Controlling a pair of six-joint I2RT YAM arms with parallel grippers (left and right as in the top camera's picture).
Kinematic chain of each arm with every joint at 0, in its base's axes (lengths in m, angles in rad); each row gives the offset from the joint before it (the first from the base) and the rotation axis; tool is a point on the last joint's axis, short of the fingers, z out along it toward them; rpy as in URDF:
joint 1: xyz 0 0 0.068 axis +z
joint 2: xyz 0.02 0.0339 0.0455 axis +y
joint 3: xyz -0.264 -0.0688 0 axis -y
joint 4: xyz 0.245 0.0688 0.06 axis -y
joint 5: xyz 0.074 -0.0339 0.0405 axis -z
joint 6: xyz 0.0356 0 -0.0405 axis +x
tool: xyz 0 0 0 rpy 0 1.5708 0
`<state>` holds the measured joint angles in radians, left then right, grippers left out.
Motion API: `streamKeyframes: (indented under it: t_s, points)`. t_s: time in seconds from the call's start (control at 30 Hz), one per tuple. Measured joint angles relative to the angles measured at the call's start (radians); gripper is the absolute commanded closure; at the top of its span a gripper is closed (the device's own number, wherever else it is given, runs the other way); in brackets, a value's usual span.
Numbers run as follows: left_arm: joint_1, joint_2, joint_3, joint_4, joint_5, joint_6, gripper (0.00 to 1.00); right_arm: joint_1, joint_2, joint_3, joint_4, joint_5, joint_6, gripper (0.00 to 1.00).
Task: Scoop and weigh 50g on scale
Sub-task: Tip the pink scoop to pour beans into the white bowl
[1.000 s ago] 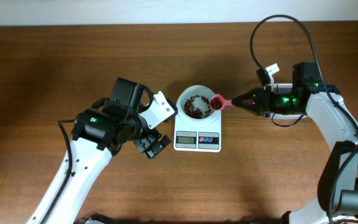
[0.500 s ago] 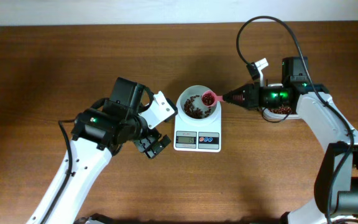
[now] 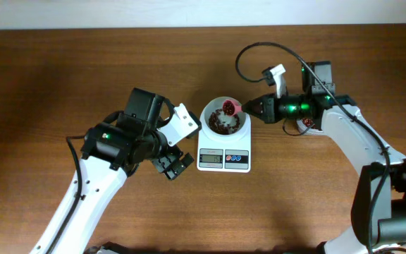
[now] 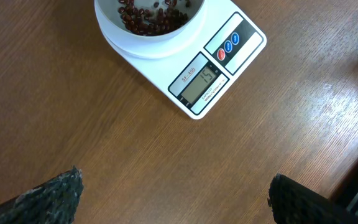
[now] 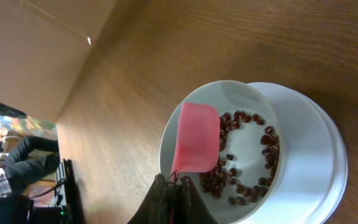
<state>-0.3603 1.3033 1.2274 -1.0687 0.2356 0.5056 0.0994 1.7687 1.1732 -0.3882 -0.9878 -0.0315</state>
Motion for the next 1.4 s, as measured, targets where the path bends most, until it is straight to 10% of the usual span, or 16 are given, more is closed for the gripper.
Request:
streamKeyframes:
  t_s: [1.4]
  points:
    - [0.000,0.000,0.000,0.000,0.000,0.000,0.01,0.103,0.001,0.050,-0.073,0.182,-0.029,0.96]
